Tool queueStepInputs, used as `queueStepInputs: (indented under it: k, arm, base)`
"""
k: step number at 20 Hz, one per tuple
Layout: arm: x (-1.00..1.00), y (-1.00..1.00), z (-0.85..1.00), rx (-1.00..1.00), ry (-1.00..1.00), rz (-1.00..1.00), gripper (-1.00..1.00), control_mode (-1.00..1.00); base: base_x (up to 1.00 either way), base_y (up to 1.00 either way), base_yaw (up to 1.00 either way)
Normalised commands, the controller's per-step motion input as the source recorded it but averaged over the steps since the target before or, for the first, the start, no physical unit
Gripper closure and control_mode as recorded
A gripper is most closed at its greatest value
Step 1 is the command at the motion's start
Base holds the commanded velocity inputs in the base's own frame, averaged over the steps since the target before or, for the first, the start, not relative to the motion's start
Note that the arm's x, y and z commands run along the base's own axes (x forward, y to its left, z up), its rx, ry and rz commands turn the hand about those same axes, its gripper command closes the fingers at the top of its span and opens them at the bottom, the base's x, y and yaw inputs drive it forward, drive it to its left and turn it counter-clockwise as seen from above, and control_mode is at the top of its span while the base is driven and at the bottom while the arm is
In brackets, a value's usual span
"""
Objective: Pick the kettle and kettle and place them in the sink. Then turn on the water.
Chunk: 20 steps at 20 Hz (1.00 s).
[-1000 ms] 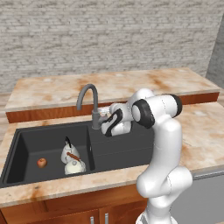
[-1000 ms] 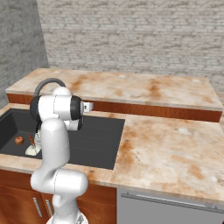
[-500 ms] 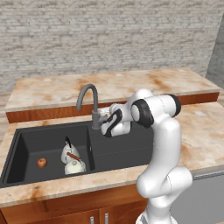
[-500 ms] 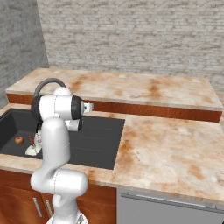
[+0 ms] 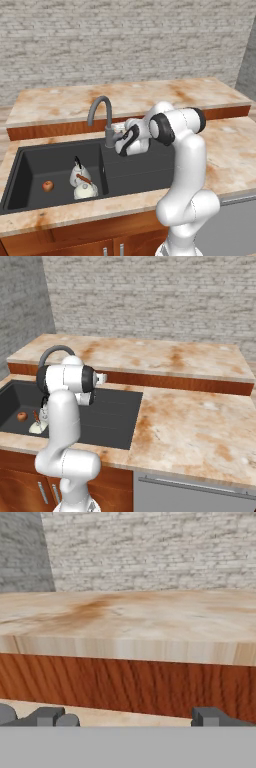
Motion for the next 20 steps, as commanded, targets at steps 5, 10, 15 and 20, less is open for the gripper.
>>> queueStepInputs:
  k: [5, 10, 15, 20]
  arm:
    - [0.00, -0.16, -0.02, 0.01, 0.00, 0.01, -1.00, -1.00]
    - [0.00, -0.37, -0.01, 0.05, 0.00, 0.03, -1.00, -1.00]
    - [0.02, -0.41, 0.00, 0.05, 0.00, 0.04, -1.00, -1.00]
    - [0.11, -0.57, -0.01, 0.06, 0.00, 0.06, -1.00, -1.00]
  base:
    - [0.00, 0.00, 0.00]
    - [0.00, 0.00, 0.00]
    - [0.00, 0.00, 0.00]
    - [0.00, 0.00, 0.00]
